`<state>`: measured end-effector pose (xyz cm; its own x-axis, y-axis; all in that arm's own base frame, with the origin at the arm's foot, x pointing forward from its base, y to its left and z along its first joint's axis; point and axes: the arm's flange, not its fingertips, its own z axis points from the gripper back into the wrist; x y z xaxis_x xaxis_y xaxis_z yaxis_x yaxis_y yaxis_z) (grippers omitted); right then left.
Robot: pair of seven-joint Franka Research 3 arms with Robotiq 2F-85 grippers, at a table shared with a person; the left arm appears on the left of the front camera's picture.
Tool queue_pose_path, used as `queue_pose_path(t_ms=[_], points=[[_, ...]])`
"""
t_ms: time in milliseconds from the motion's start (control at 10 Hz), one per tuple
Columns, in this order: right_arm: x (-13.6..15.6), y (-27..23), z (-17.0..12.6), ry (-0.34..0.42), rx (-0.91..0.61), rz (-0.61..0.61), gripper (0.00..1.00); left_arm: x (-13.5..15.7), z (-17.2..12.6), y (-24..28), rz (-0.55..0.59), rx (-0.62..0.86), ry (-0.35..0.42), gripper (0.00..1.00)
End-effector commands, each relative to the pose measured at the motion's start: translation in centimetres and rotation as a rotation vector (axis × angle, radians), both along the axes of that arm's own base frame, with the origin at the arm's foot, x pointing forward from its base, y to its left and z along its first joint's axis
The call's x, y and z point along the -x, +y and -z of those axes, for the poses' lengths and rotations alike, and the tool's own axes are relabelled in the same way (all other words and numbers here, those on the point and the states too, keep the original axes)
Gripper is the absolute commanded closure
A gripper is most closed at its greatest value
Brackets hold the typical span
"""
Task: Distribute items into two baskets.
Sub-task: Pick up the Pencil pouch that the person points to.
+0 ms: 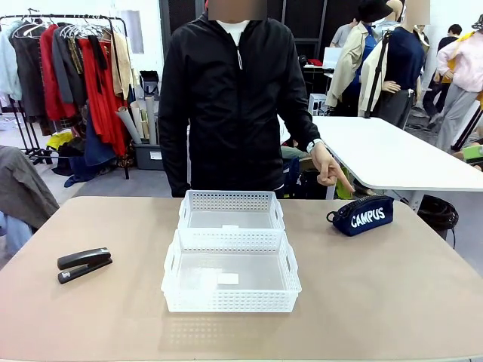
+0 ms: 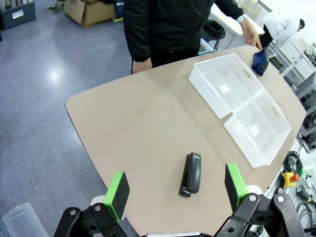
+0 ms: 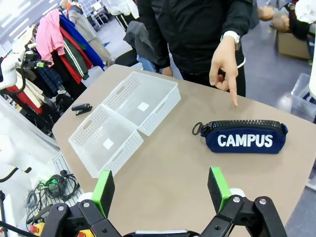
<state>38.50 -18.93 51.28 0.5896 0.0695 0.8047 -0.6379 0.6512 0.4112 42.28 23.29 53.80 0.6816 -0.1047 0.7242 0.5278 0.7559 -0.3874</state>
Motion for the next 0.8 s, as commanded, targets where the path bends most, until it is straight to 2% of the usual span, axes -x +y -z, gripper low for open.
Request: queue_pose_path(t_ms=[0,100,300,700], points=[[0.0,0.1,-0.2,-0.004,-0.002,-0.003,0.0,0.0,-0.1,0.0,-0.004,-0.001,-0.002,0.0],[0.0,0.0,0.0,0.0,0.0,0.0,0.0,0.0,-0.1,0.0,-0.004,-0.001,-0.002,0.0],[-2.7,0.8,-0.6,0.079,0.013,0.021,0.0,0.0,-0.1,0.0,-0.004,-0.001,-0.002,0.0],[-8.5,2.7,-0.7,0.277,0.088,0.02,0.0,0.0,-0.1,0.0,-0.004,-0.001,-0.002,0.0]])
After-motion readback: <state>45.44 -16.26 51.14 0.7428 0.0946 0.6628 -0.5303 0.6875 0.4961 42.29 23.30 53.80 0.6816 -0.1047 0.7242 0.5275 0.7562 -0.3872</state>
